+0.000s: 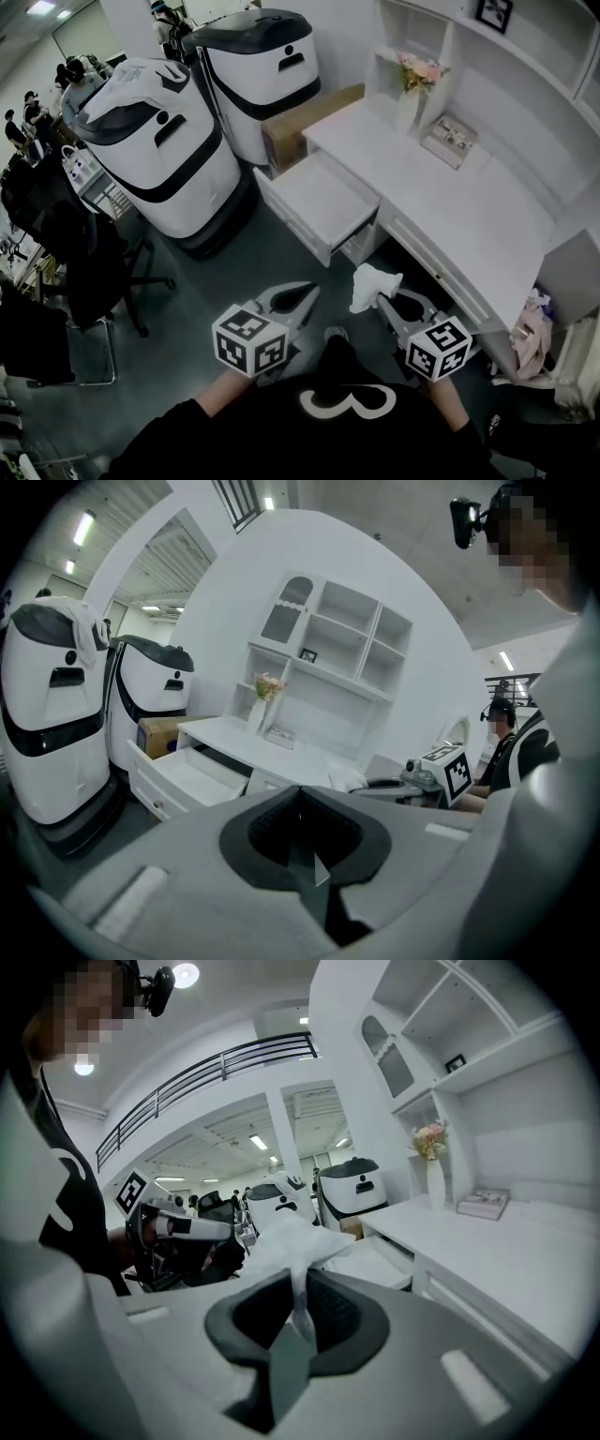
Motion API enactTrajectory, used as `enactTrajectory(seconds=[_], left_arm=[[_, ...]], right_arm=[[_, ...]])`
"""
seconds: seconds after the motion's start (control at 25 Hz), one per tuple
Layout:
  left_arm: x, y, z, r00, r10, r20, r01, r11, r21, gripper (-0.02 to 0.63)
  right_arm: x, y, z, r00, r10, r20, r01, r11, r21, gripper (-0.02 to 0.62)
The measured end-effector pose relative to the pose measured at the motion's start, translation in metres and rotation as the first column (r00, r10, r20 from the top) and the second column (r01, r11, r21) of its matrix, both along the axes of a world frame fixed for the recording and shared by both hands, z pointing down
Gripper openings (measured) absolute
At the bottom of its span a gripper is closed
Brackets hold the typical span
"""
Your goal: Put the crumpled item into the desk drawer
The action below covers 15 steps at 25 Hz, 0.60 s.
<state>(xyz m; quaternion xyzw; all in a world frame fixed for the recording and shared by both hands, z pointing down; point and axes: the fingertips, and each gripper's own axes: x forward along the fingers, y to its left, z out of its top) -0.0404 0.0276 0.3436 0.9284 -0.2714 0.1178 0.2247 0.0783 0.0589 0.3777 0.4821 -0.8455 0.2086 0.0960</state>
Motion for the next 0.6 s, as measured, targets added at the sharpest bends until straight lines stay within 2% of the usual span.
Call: enactTrajectory(seconds=[0.32, 0.6], left_arm=[[0.063, -0.119, 0.015, 0.998, -0.054, 0.020, 0.054, 0.998, -0.015, 0.009], [0.089, -0.190, 0.025, 0.993, -0.100, 0.057, 0.102, 0.994, -0.027, 0.009]], right_arm=[[0.060, -0.117, 0.020, 0.999, -0.040, 0.002, 0.040, 0.998, -0.042, 0.048], [0.087, -0.193, 0.031, 0.997, -0.080, 0.004, 0.080, 0.995, -0.055, 0.048]])
